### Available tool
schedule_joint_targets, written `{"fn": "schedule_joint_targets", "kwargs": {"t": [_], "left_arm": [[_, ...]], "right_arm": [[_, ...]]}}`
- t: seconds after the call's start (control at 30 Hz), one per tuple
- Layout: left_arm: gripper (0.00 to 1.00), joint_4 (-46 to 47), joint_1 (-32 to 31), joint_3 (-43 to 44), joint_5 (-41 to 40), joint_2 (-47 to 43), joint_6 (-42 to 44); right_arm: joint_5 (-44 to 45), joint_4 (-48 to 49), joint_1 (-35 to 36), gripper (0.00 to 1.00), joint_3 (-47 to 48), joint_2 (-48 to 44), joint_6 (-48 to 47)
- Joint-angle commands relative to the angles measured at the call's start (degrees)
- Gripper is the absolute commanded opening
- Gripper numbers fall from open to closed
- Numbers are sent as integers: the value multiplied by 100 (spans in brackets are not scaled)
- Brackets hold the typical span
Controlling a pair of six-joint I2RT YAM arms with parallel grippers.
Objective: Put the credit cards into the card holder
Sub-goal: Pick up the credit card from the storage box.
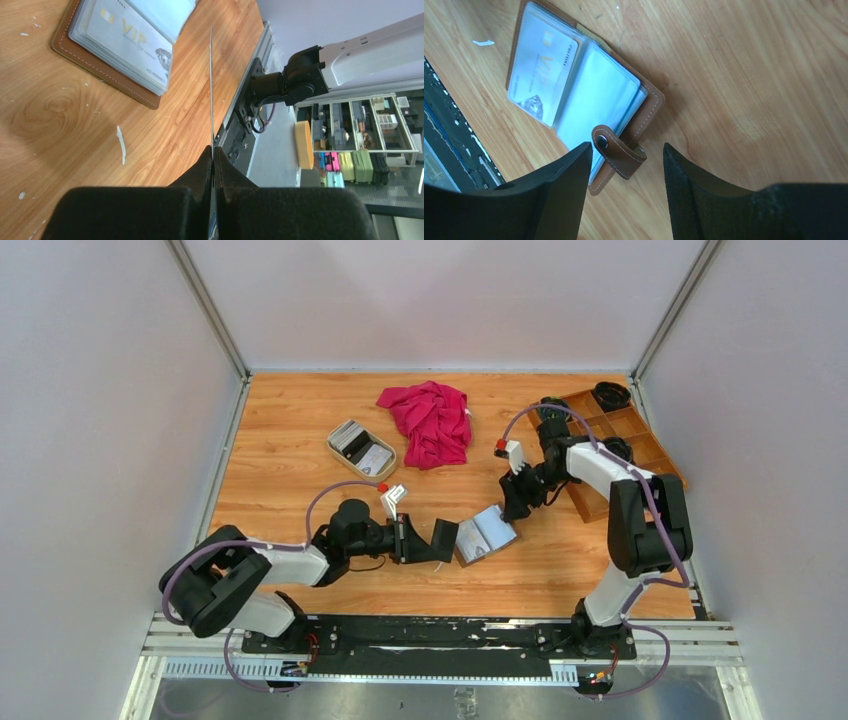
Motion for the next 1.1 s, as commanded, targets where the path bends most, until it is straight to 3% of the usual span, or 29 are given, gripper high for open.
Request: {"fn": "schedule_joint_targets", "kwargs": {"t": [0.0, 0.27, 0.4, 0.67, 0.93, 1.07], "left_arm": [[0, 155, -89, 189, -184, 240, -84], [0, 709, -141, 231, -254, 658, -422], [0, 995, -165, 227, -319, 820, -593], [0, 1493, -330, 367, -596, 1311, -968], [0, 2339, -548, 315, -714, 1846, -1502], [0, 1904, -557, 209, -758, 1551, -1307]], "right_arm": [[229, -300, -70, 56, 199, 226, 114], [-261, -867, -87, 26, 369, 483, 128], [-452, -1014, -88, 20, 166, 358, 133], [-578, -1280, -86, 29, -183, 122, -51], [149, -1199, -165, 44, 27, -733, -180], [-55, -1109, -160, 47, 74, -1349, -478]]}}
